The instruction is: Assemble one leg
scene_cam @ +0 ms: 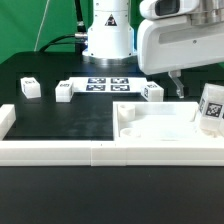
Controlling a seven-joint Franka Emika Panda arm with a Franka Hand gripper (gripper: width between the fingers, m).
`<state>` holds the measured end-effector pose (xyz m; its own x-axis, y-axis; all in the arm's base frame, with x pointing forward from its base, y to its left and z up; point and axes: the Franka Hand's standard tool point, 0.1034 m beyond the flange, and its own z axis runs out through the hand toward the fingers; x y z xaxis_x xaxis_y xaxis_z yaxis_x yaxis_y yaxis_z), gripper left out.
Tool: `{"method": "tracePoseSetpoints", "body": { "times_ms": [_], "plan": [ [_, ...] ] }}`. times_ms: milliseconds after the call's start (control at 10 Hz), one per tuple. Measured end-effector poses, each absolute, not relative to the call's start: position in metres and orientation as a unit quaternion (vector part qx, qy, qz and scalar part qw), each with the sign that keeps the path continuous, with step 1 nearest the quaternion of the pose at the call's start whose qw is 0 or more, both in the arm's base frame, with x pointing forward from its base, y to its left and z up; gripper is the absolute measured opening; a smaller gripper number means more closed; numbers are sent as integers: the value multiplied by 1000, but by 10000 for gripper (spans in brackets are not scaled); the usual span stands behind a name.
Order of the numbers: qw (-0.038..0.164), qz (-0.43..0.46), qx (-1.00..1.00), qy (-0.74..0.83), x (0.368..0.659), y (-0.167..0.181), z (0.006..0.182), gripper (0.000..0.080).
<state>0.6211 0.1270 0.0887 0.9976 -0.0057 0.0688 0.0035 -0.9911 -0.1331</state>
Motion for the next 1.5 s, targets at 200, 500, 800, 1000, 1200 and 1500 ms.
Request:
{"method": "tracePoseSetpoints", "body": {
  "times_ms": [200,500,800,1000,1200,1500],
  "plan": [
    [58,-46,-997,-11,625,119,86,649],
    [59,-45,-997,-10,626,121,86,649],
    [59,-45,-997,-11,625,121,86,548],
    [59,-45,-997,-11,625,121,86,409],
    [57,-46,-997,-9,626,117,86,295],
    [58,-45,-997,6,626,116,86,295]
  ]
}}
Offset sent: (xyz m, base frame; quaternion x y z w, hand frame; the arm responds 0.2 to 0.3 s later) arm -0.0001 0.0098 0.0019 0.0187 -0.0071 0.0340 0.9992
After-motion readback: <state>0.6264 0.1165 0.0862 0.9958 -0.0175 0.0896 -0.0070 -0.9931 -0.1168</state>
